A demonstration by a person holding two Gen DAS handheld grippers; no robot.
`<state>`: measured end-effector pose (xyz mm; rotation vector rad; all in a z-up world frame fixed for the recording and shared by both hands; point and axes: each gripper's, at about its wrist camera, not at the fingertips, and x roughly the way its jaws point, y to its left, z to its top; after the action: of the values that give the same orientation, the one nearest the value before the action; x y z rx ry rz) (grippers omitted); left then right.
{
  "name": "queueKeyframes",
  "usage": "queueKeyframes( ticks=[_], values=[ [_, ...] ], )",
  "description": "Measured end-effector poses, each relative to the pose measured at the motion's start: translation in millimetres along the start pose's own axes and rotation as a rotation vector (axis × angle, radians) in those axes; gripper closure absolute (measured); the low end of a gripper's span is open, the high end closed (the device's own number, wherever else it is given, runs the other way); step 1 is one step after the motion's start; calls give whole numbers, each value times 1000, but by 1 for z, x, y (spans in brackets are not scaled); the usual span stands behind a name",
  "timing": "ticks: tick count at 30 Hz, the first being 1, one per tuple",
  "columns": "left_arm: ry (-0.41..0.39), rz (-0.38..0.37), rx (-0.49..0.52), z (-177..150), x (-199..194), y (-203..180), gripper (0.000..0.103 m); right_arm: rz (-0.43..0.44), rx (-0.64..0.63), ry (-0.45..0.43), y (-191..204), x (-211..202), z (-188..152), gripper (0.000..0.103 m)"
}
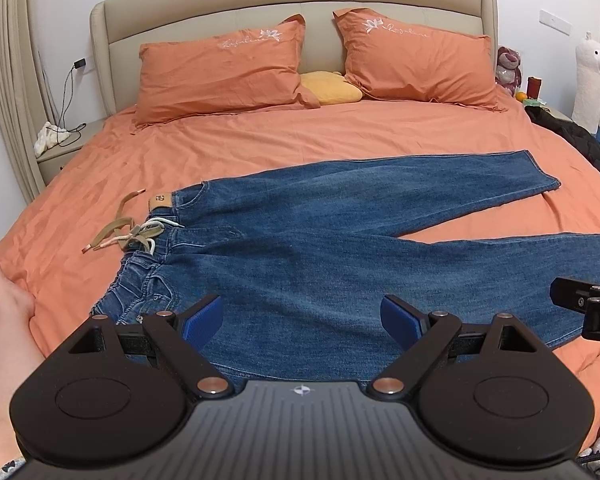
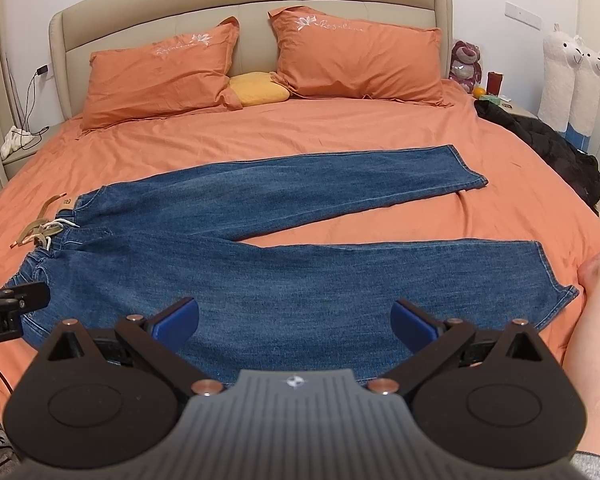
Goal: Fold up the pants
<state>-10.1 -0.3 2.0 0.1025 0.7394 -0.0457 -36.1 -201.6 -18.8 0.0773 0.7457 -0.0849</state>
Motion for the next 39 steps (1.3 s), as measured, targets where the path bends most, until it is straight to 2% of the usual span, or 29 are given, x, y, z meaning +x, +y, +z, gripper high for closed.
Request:
queueKeyframes(
  ticks=[24,30,34,35,39],
  values=[
    [16,17,9,-3,1,3,0,-6,2,21,0,9,-4,5],
    [24,49,103,-4,15,3,0,9,-19,9,-8,17,-4,5],
    [24,66,152,-6,28,4,2,11,-68,-29,-22,31,-4,5],
    [22,64,174,-7,32,4,6,1,-88,-28,-26,36,-5,5],
    [25,66,277,-13,46,3,9,-26,-180,31,-39,61,-6,5]
  ],
)
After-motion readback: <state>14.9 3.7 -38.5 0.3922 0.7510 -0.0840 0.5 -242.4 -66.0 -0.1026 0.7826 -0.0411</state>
